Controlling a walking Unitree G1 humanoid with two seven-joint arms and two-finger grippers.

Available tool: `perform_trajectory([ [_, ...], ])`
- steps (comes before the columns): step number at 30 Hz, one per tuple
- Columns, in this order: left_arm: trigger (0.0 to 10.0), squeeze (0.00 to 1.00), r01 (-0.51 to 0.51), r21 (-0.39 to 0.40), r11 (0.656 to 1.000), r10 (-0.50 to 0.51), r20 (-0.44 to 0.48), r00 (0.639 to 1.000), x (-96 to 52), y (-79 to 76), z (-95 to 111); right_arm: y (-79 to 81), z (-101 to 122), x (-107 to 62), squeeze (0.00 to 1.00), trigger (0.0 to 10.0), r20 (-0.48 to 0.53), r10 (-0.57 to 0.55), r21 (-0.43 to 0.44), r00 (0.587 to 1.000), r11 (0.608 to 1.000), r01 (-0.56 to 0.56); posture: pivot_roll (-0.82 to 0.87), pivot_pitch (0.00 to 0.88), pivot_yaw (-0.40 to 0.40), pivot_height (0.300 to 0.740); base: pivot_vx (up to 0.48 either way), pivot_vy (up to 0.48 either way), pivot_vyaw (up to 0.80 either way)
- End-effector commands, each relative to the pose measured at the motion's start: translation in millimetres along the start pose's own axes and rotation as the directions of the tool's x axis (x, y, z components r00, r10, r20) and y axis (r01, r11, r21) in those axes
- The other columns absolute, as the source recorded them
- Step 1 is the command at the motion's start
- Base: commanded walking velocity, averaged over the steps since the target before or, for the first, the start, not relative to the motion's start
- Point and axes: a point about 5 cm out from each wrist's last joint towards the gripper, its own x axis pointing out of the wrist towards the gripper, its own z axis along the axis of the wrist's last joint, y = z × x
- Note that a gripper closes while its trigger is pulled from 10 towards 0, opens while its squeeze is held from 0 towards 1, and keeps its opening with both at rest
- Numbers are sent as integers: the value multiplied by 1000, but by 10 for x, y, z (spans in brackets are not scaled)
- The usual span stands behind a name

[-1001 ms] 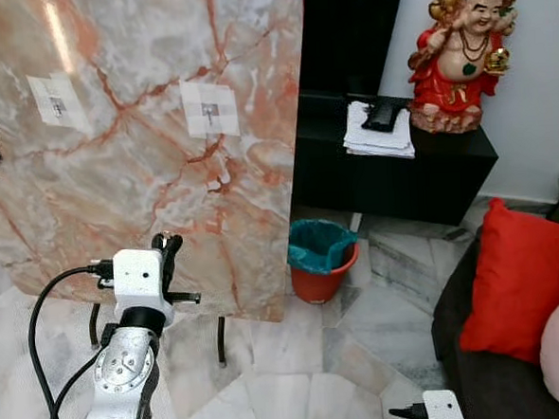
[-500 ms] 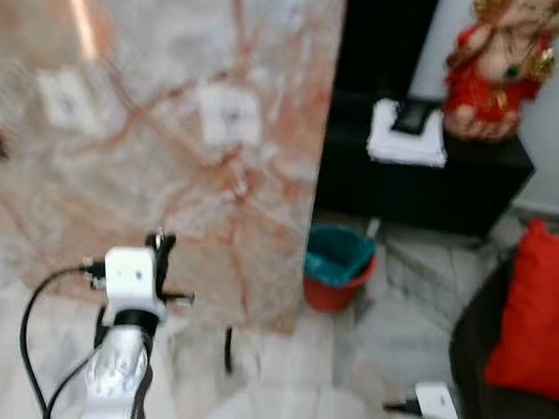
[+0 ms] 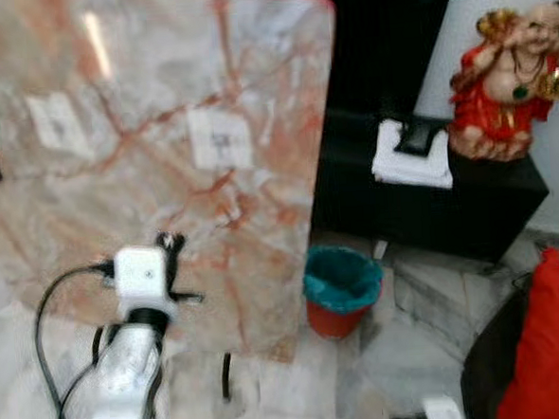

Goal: Hang keys on a hook

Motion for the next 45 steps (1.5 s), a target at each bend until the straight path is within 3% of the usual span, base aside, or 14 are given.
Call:
perform_trajectory([
  [1, 10000, 0, -14, 17, 1000, 14, 13, 1000, 7, 71, 44, 96, 171, 7, 0, 10000, 50, 23, -3, 998, 1000, -23, 50, 0, -109, 740, 307, 0, 0],
  [18, 10000, 0, 4, 20, 1000, -5, 26, 1000, 8, 34, 72, 99, 187, 8, 0, 10000, 50, 24, -17, 998, 1000, -23, 46, 4, -113, 740, 303, 0, 0],
  [29, 10000, 0, 66, 32, 997, -68, 49, 997, -33, -44, 122, 95, 197, 8, 0, 10000, 52, 26, -50, 998, 998, -23, 47, 10, -114, 740, 0, 0, 0],
  [39, 10000, 0, 191, 112, 975, -197, 45, 979, -71, -210, 167, 100, 199, 8, 0, 10000, 53, 30, -71, 998, 997, -26, 48, 9, -114, 740, 0, 0, 0],
  [45, 10000, 0, 153, 148, 977, -167, 93, 981, -31, -185, 290, 99, 196, 7, 0, 10000, 53, 32, -76, 998, 997, -28, 47, 6, -113, 740, 0, 0, 0],
])
